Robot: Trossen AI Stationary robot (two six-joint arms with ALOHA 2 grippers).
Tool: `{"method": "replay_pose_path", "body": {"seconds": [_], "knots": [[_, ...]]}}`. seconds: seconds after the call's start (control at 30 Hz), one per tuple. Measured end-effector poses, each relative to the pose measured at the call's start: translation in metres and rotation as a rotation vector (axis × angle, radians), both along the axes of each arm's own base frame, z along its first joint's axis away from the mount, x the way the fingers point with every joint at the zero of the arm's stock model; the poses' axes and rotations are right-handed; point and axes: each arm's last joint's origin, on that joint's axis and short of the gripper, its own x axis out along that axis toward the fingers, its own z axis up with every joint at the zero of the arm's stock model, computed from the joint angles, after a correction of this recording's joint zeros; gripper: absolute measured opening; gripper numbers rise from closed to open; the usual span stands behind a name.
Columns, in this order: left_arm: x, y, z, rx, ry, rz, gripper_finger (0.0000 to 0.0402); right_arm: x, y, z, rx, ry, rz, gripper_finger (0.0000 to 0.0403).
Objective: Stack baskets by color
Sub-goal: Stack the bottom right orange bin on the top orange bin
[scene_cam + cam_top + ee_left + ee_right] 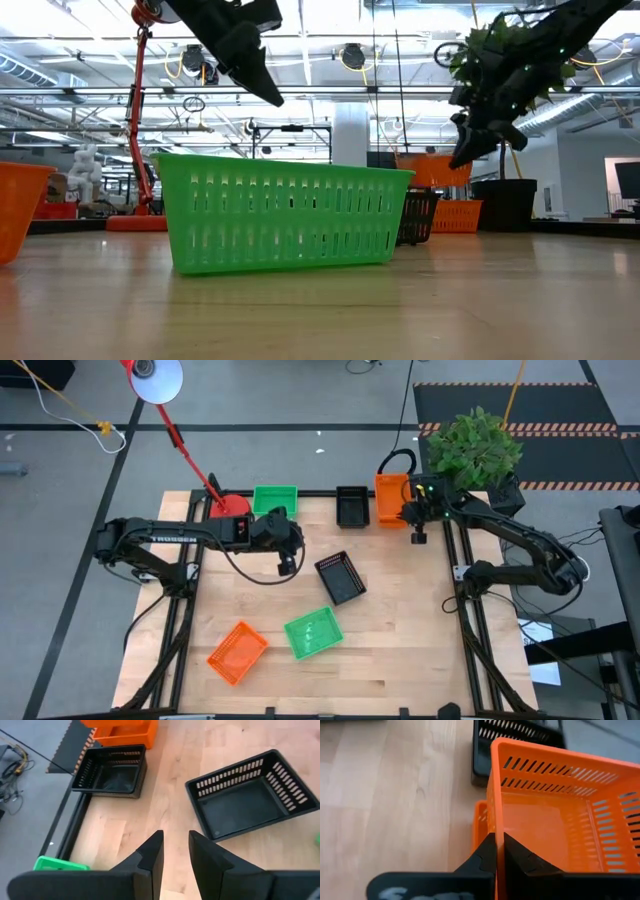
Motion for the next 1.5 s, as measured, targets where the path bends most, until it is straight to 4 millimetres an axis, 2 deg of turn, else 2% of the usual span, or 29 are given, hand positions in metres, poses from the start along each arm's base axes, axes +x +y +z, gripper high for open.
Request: {"method": "replay_pose_path", "body": {"seconds": [0.33,1.03,1.17,1.5], "knots": [[0.000,-0.001,0.000,0.000,-0.002,-0.007,0.0090,0.003,-0.015,-0.022,0.054,0.063,-0.019,0.0004],[0.001,-0.001,0.001,0.002,-0.010,-0.010,0.0090,0.003,-0.015,-0.024,0.078,0.075,-0.038,0.0006],[0.001,-0.001,0.001,0.002,-0.011,-0.010,0.0090,0.002,-0.015,-0.024,0.082,0.075,-0.045,0.0026],[0.001,-0.001,0.001,0.001,-0.011,-0.009,0.0090,0.003,-0.015,-0.024,0.102,0.084,-0.123,0.0114]]}}
